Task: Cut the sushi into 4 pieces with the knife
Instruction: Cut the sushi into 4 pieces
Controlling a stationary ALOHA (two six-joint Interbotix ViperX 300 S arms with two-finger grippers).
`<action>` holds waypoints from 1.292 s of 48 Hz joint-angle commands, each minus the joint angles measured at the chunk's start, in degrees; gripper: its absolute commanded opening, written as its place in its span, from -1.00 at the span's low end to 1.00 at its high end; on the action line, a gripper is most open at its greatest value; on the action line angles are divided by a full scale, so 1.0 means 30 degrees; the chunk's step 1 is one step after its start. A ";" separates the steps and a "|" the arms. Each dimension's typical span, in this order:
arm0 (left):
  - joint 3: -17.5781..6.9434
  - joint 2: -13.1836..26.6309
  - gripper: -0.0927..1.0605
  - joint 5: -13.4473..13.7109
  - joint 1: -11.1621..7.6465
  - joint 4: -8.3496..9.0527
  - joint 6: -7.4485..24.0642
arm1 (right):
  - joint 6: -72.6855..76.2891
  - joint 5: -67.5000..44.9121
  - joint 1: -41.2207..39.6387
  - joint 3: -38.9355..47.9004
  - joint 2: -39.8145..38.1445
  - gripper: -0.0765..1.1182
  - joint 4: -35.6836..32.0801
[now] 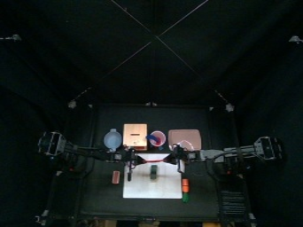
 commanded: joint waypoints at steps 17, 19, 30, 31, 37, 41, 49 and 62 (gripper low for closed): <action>0.0791 0.0205 -0.32 -0.0791 0.0000 0.1289 0.0059 | 0.0029 0.2520 0.0469 -0.0469 0.0674 -0.69 0.0703; 0.0996 0.0322 -0.32 -0.1230 0.0029 0.1260 0.0059 | 0.0029 0.2754 0.0469 -0.0498 0.0967 -0.69 0.0703; 0.1465 0.1318 -0.32 -0.3926 0.0029 0.1201 0.0029 | 0.0029 0.2871 0.0381 -0.0586 0.2168 -0.69 0.0586; 0.1436 0.1465 -0.32 -0.4072 0.0029 0.1201 0.0029 | 0.0000 0.2871 0.0352 -0.0586 0.2227 -0.69 0.0557; 0.1260 0.2344 -0.32 -0.4453 0.0000 0.1201 -0.0029 | 0.0029 0.2900 0.0352 -0.0527 0.2549 -0.69 0.0615; 0.1084 0.2900 -0.32 -0.4600 -0.0088 0.1055 -0.0059 | 0.0029 0.2754 0.0381 -0.0410 0.2695 -0.69 0.0674; 0.0703 0.3398 -0.32 -0.4980 -0.0234 0.0820 -0.0059 | 0.0029 0.2520 0.0439 -0.0205 0.3105 -0.69 0.0732; 0.0732 0.3867 -0.32 -0.5010 -0.0381 0.0557 -0.0146 | 0.0088 0.1875 0.0703 -0.0117 0.3809 -0.69 0.0996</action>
